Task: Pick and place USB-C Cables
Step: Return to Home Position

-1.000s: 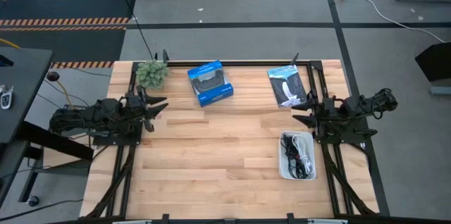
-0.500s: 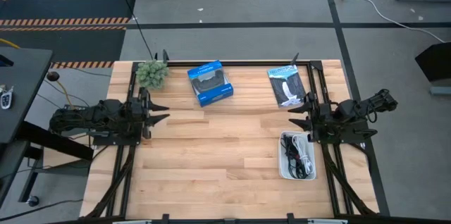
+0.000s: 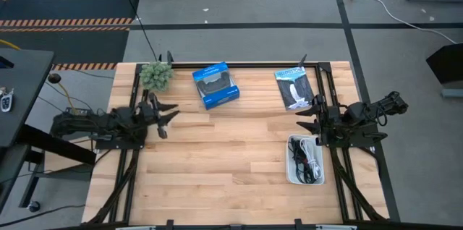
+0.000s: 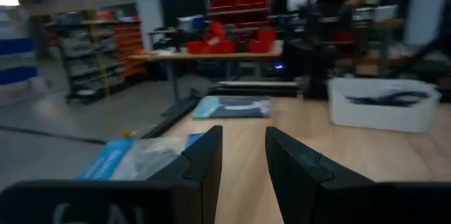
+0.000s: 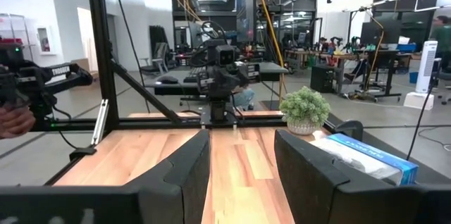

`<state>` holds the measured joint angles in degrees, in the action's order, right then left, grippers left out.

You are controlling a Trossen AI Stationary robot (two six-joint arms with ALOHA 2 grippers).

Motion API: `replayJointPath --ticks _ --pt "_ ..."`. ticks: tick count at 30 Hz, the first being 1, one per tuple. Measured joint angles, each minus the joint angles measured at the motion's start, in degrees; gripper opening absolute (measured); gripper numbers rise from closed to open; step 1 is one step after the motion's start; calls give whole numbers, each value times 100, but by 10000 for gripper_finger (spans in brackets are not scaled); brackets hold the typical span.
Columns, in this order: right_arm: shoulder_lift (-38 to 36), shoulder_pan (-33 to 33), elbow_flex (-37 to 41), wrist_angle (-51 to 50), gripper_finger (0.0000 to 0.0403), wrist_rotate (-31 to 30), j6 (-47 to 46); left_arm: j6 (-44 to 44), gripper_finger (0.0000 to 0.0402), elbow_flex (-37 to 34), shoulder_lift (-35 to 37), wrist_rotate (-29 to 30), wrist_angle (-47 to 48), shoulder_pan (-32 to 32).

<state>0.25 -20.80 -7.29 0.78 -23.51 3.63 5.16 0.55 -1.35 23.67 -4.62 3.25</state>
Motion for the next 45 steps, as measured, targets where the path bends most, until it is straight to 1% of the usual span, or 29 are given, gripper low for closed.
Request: replayJointPath --ticks 2,5,7,13,17,27,31,33,35,37,39,41,43,45 --pt "0 0 0 1 165 -1 23 2 117 -3 -56 26 -39 1" --pt "0 -1 2 -20 165 -43 67 -12 117 -4 -41 -194 -181 1" --pt "0 0 2 -33 165 -93 69 -71 117 -4 -48 -253 -92 1" --pt "0 0 2 -288 165 -90 110 -489 117 -2 -54 -387 52 5" --pt "0 0 2 -515 165 -87 110 -918 117 -2 -54 -399 73 10" --pt "0 0 4 -1227 165 -85 87 -452 117 -4 -56 -429 117 12" --pt "1 0 4 -1304 165 -20 -21 -398 117 -8 -56 -790 156 17" --pt "0 0 4 -1270 165 238 -130 -312 117 -8 -56 -985 174 19" --pt "0 0 16 -1168 165 623 -167 -244 117 -10 -56 -1101 181 21" --pt "0 -2 156 -776 165 887 -145 -139 117 -11 -56 -1105 175 21" --pt "0 -1 430 -280 165 921 -106 -17 117 -13 -56 -1092 116 15" --pt "32 25 648 121 165 801 -80 75 117 -15 -55 -1090 82 14" --pt "133 75 695 352 165 721 -23 149 117 -15 -52 -1089 45 14" --pt "158 112 691 341 165 702 -1 151 117 -17 -52 -1087 37 14"
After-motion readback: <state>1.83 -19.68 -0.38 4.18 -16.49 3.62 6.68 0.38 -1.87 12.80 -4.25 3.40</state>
